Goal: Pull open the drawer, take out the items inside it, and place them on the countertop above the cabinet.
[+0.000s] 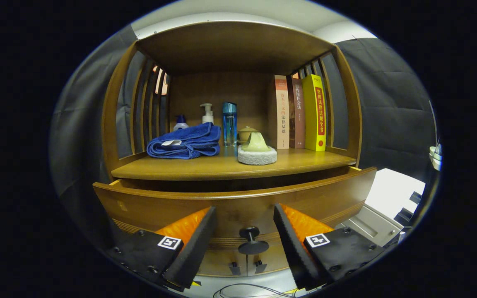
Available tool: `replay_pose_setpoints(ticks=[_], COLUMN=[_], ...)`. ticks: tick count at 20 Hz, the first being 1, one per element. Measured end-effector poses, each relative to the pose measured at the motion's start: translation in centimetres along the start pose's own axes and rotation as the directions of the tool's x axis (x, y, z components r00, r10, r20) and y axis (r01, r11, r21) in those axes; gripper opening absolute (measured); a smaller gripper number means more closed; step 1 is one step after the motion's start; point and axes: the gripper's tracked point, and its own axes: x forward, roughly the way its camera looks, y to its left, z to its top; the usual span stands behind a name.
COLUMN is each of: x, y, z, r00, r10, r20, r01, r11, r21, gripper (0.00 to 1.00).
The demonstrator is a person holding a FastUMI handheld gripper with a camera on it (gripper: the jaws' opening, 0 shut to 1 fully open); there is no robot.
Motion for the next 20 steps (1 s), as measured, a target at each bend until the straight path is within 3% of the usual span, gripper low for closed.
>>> replay_pose_setpoints(ticks=[20], x=[4.6], y=[0.3], z=[-0.3], r00=[0.999], r10=[-0.018], r20=[-0.032], r01=[0.02], r11=[0.999], r21=[0.034], gripper=[0.94])
